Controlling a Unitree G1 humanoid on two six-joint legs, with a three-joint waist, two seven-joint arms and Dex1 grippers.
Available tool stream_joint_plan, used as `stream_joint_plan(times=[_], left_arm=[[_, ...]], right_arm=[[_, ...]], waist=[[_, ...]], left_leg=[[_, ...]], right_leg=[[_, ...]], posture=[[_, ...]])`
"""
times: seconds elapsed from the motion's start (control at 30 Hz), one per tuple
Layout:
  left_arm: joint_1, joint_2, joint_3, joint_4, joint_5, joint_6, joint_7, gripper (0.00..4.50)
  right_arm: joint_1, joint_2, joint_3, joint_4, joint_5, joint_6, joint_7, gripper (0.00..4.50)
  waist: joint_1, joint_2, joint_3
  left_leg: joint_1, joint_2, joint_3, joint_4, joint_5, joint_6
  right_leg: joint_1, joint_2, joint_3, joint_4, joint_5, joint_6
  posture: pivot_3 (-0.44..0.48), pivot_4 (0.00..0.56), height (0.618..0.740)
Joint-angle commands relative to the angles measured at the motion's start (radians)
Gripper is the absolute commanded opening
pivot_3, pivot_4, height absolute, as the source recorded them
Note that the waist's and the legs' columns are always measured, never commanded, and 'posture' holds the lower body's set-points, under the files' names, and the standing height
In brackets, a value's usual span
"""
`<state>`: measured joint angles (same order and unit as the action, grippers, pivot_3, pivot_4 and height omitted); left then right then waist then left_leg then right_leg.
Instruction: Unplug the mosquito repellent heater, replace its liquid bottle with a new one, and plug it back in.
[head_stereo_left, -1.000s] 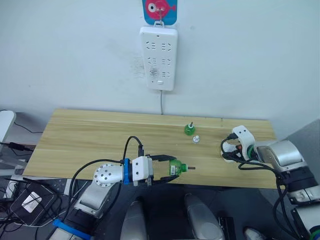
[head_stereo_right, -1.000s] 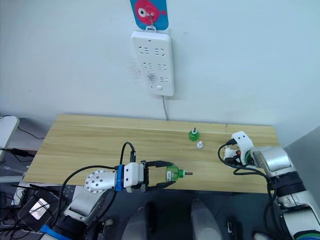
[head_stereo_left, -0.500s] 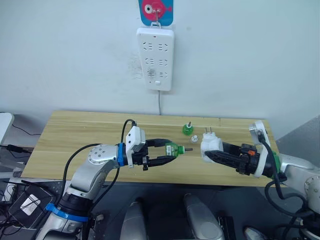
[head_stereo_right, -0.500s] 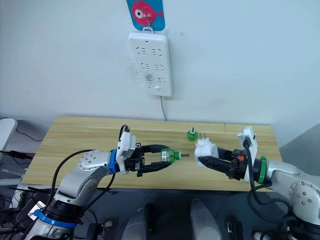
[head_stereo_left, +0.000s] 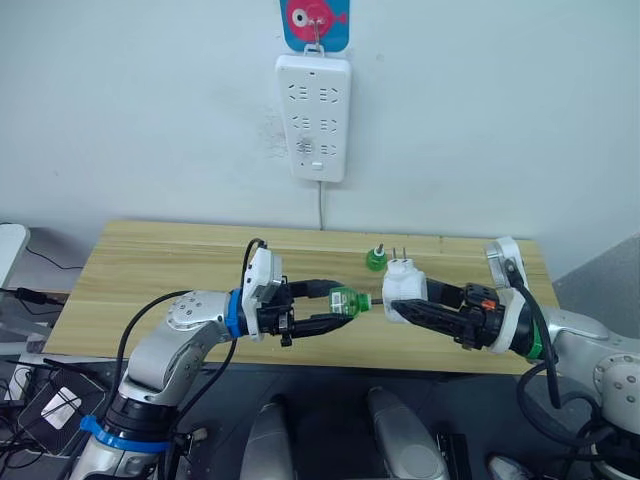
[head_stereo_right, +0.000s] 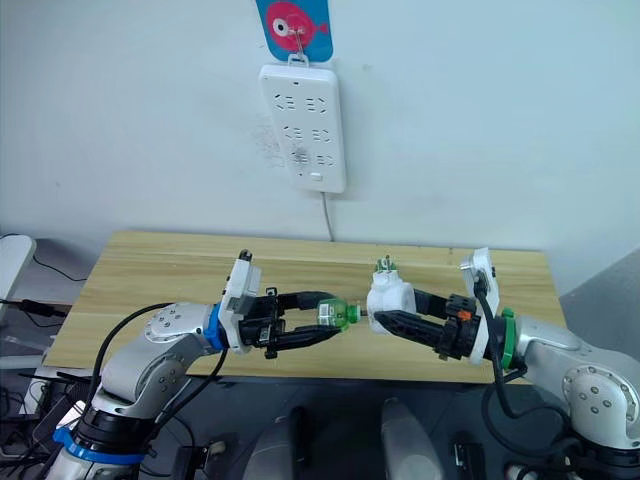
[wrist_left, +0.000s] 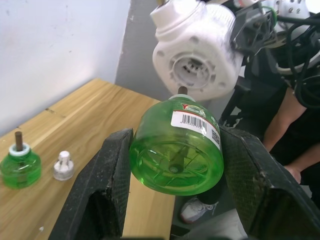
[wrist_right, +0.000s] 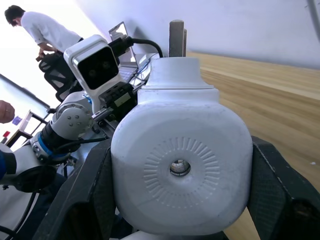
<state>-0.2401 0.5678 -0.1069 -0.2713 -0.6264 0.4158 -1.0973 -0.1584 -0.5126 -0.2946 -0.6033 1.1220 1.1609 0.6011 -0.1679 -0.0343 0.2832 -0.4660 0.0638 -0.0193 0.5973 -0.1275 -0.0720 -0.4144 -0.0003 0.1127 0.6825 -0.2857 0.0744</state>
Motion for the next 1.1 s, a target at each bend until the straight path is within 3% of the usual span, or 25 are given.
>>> stream_joint_plan(times=[0.03,0.63,1.1], left_arm=[[0.009,-0.005,0.018,-0.063,-0.036,0.020,0.008,2.35],[-0.006,-0.038,-0.006,-0.105,-0.076,0.087,0.012,2.35],[-0.013,-0.014,0.010,-0.200,-0.175,0.244,0.018,2.35]], right_arm=[[0.013,-0.018,0.008,-0.014,0.038,-0.036,0.004,2.97],[0.027,-0.094,0.059,-0.010,0.150,-0.067,-0.010,2.97],[0.055,-0.135,0.063,0.042,0.144,-0.100,0.006,2.97]], waist=[[0.000,0.000,0.000],[0.002,0.000,0.000],[0.003,0.000,0.000]], left_leg=[[0.000,0.000,0.000,0.000,0.000,0.000],[0.000,0.000,0.000,0.000,0.000,0.000],[0.000,0.000,0.000,0.000,0.000,0.000]], right_leg=[[0.000,0.000,0.000,0.000,0.000,0.000],[0.000,0.000,0.000,0.000,0.000,0.000],[0.000,0.000,0.000,0.000,0.000,0.000]], posture=[[-0.246,0.274,0.724],[-0.245,0.266,0.724],[-0.234,0.257,0.724]])
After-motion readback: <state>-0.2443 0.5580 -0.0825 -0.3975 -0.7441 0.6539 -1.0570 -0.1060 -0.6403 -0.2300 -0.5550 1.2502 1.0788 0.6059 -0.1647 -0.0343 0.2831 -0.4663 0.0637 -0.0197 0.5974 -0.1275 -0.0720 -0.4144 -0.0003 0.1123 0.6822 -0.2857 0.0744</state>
